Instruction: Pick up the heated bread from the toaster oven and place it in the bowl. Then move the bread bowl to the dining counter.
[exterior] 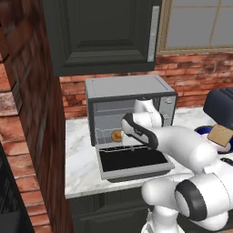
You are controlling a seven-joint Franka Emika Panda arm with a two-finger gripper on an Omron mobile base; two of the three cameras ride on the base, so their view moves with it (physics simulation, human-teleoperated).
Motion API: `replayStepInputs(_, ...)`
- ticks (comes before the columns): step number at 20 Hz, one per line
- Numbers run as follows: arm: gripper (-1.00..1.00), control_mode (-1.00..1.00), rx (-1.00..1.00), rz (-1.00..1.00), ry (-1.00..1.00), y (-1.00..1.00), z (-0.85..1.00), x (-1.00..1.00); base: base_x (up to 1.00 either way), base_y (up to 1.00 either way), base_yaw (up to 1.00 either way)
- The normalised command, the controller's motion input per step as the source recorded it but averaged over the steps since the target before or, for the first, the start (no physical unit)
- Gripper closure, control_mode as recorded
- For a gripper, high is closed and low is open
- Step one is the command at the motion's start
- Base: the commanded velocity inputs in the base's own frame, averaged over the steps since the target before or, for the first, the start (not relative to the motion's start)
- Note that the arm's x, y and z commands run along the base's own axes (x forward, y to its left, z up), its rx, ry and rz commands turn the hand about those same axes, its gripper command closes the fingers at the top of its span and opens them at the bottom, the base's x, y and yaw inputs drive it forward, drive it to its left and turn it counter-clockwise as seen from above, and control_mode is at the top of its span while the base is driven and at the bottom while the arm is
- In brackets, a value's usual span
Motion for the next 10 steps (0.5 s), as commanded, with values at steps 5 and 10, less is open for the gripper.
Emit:
replayStepInputs(5,-1.00,-1.00,0.00,0.00,-0.20,0.26,0.30,-0.91,0.00,0.00,0.00)
replayStepInputs(10,-1.00,-1.00,-0.05,0.00,-0.36,0.47,0.99,-0.07,0.00,0.00,0.00)
